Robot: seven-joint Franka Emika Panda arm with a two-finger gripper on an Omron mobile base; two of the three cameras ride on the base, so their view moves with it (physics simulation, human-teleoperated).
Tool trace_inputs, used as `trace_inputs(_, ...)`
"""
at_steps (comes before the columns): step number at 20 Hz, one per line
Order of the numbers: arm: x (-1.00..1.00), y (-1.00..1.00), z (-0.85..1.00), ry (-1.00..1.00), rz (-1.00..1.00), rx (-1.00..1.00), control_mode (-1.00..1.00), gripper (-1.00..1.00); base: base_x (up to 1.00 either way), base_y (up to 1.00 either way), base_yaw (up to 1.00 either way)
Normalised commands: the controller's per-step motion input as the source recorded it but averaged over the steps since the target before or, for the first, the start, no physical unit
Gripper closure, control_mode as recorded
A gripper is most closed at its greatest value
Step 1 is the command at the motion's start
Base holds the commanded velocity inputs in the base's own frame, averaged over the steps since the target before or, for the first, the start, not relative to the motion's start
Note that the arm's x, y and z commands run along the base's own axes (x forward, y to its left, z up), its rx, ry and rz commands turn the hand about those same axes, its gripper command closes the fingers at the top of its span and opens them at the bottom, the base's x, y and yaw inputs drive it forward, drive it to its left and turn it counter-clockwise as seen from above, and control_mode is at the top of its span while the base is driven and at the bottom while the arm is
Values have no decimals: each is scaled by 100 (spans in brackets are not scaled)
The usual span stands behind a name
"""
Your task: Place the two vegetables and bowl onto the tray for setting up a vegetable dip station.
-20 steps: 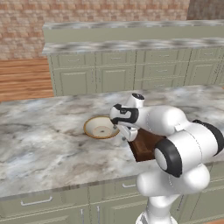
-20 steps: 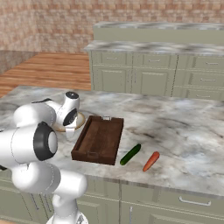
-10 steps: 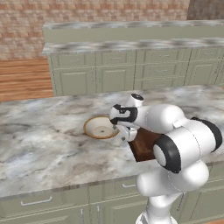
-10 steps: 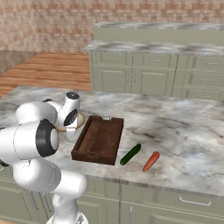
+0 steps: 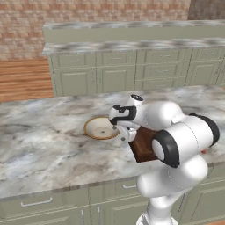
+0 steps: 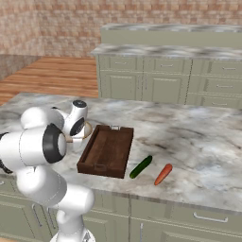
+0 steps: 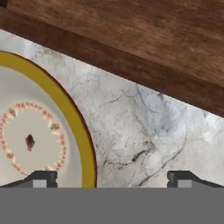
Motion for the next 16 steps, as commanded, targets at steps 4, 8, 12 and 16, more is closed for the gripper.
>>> trace_inputs(4, 15, 2, -8, 0, 0, 0, -100, -100, 0, 0, 0)
trace_inputs(8, 17, 3, -10, 0, 0, 0, -100, -100, 0, 0, 0)
trace_inputs(12, 17, 5, -12, 0, -1, 0, -100, -100, 0, 0, 0)
trace_inputs(16, 20, 6, -13, 0, -1, 0, -100, -100, 0, 0, 0)
